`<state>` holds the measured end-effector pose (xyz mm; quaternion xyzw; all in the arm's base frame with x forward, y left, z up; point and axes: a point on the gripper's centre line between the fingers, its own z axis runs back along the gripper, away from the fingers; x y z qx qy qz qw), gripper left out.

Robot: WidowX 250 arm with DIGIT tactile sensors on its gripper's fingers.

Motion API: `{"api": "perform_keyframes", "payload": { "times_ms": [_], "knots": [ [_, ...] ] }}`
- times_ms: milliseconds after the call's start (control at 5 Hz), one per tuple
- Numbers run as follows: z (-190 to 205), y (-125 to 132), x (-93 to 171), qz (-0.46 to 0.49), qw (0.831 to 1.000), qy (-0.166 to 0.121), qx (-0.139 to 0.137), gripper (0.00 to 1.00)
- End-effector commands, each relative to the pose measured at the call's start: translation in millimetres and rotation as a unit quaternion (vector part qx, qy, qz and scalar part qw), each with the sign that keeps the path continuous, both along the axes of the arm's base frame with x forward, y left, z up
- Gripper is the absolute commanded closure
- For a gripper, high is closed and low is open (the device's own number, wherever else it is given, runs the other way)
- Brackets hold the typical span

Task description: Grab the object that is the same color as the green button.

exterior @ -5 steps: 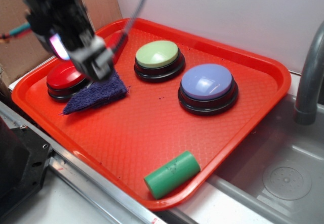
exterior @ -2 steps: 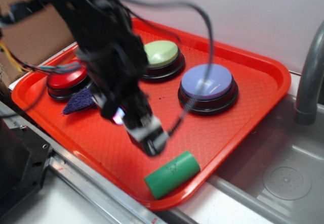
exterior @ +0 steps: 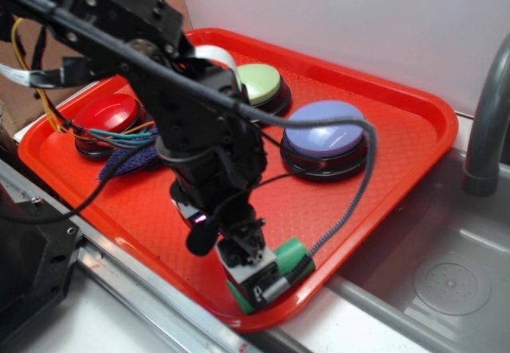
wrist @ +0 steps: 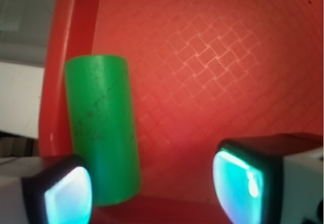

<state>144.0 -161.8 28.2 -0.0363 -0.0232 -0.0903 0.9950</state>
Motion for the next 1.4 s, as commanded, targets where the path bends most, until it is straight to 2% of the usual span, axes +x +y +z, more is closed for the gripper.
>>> {"api": "perform_keyframes", "payload": {
  "times_ms": [0,400,600,800,1200],
  "knots": [
    [-3,-20,6,-0.011,1.000,-0.011,-0.011,0.00],
    [-11,-16,11,0.004,1.000,0.004,-0.007,0.00],
    [-13,-7,17,0.027,1.000,0.011,-0.011,0.85],
    [-15,1,25,0.043,0.999,0.016,-0.008,1.00],
    [-19,10,35,0.061,0.998,0.022,0.001,1.00]
  ]
}}
